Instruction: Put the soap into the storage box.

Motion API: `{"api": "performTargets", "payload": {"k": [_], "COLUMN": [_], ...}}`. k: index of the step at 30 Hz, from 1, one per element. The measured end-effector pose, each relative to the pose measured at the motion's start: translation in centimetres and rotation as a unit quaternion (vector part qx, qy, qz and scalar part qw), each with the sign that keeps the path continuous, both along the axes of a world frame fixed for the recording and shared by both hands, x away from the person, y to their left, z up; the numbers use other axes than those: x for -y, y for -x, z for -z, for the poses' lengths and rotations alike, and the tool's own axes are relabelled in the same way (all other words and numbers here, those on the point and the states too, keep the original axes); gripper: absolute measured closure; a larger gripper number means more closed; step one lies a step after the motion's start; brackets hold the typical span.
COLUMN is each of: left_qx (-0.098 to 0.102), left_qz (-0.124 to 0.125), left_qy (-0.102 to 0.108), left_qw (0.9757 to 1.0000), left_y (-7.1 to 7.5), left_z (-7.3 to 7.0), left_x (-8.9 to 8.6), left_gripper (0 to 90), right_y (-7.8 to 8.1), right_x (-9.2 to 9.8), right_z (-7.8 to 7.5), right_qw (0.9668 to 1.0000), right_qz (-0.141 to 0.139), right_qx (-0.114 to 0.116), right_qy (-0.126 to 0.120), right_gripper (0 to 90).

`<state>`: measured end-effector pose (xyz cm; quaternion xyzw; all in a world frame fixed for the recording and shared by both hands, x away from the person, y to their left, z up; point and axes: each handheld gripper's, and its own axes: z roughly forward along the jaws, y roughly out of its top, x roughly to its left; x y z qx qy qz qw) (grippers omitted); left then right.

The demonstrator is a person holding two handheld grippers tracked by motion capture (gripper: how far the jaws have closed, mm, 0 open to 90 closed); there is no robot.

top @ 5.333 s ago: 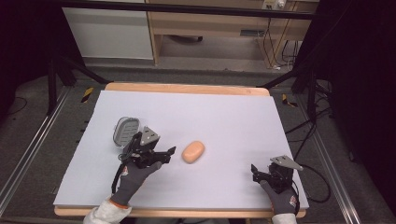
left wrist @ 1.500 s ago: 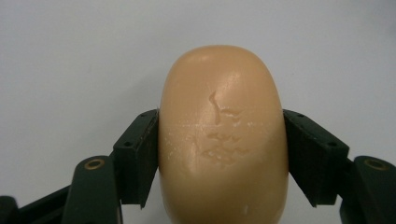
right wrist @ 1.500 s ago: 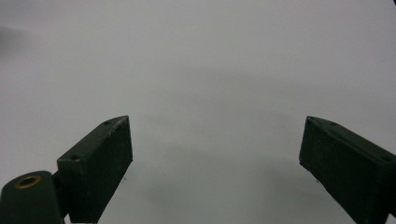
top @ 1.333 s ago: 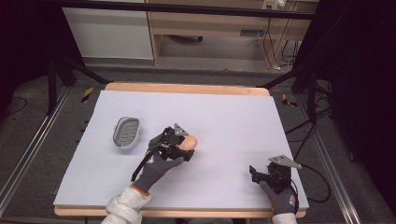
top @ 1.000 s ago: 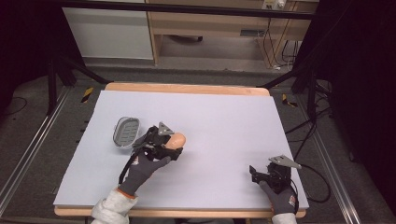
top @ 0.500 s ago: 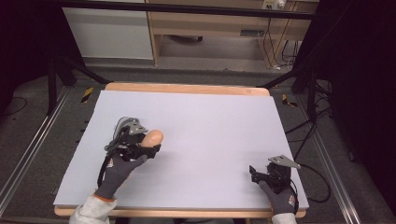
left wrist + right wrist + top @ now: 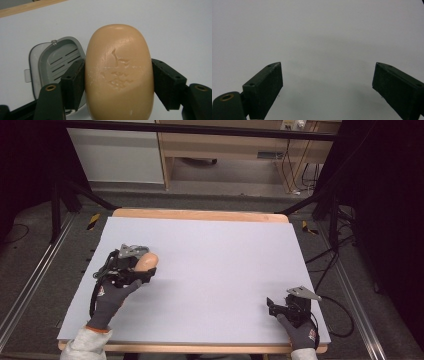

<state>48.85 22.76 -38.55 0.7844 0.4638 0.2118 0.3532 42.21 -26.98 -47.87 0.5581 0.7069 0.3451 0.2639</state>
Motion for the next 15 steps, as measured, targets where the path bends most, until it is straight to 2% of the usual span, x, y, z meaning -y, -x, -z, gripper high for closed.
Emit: {"api": "performTargets", "payload": {"k": [6, 15], "left_qx": [-0.001, -0.012], "left_qz": [-0.020, -0.052], "left_qy": [-0.001, -0.006], "left_qw": [0.9998, 0.9986], "left_y": [-0.8, -2.8], "left_z": [-0.3, 0.4], "left_x": [-1.1, -2.1], "left_gripper": [31.5, 31.6], "right_y": [0.0, -0.1], "right_x": [0.0, -0.1], "right_z": [0.0, 0.0], "right_qw": [1.0000, 1.0000], "right_qz": [-0.001, 0.000], "right_qx": [0.001, 0.000], "right_qy": [0.000, 0.000], "right_gripper": [9.7, 9.5]}}
